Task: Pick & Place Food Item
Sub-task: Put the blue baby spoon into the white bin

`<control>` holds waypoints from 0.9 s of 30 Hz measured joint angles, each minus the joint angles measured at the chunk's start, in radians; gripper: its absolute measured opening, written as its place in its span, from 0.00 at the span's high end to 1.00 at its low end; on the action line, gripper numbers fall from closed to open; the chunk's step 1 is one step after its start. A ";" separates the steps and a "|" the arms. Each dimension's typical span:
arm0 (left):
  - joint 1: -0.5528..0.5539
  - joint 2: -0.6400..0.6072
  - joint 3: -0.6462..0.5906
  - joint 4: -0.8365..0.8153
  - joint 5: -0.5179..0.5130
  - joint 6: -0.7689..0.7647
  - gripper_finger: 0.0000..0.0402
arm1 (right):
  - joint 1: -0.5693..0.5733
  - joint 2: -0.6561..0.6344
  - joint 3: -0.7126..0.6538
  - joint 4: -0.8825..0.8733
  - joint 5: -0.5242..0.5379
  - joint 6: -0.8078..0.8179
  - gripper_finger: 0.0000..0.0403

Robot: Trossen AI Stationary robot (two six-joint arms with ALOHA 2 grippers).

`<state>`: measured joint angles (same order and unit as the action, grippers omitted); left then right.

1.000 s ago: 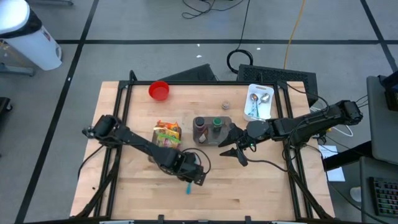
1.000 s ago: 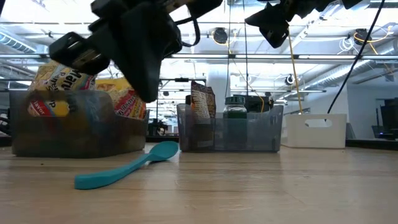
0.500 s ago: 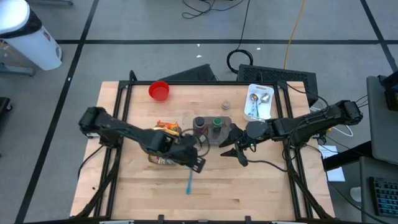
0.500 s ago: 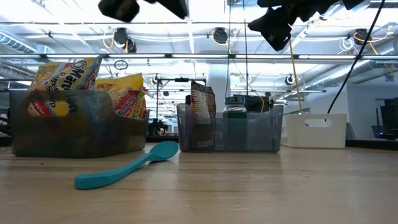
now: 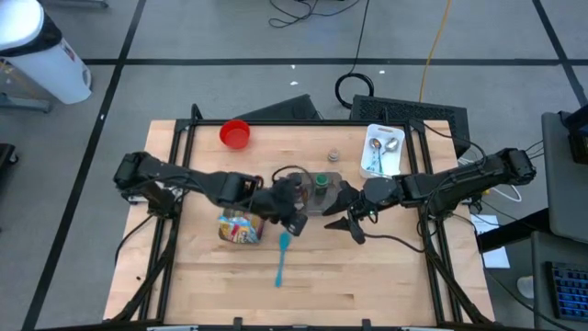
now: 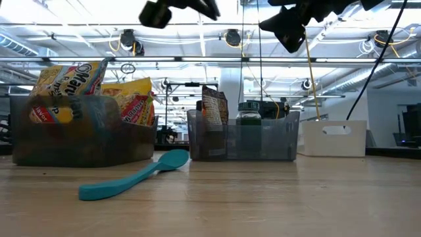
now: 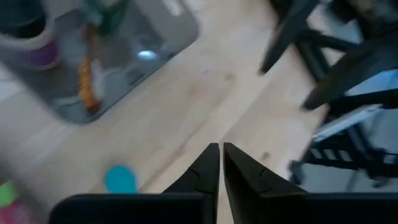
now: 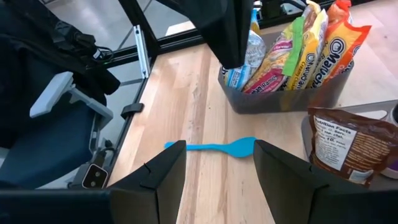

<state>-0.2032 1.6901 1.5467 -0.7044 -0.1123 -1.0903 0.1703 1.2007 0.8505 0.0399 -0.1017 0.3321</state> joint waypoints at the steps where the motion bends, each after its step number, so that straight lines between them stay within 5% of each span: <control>1: 0.012 0.000 0.000 0.021 0.017 0.011 0.93 | 0.000 0.000 0.000 0.000 0.000 0.000 0.55; 10: 0.074 0.000 0.000 0.095 0.195 0.060 0.63 | 0.000 0.000 0.000 0.000 0.009 0.017 0.55; 15: 0.052 0.000 0.000 0.229 0.100 0.173 0.49 | -0.001 0.000 0.000 0.000 0.052 0.011 0.55; 19: 0.036 0.000 0.000 0.352 -0.014 0.225 0.44 | -0.002 0.000 0.000 -0.003 0.050 0.006 0.55; 27: 0.011 0.000 0.000 0.335 0.066 0.147 0.45 | -0.002 0.000 0.000 -0.007 0.049 0.004 0.55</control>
<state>-0.1919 1.6901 1.5463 -0.3695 -0.0466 -0.9436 0.1688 1.2007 0.8505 0.0325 -0.0525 0.3358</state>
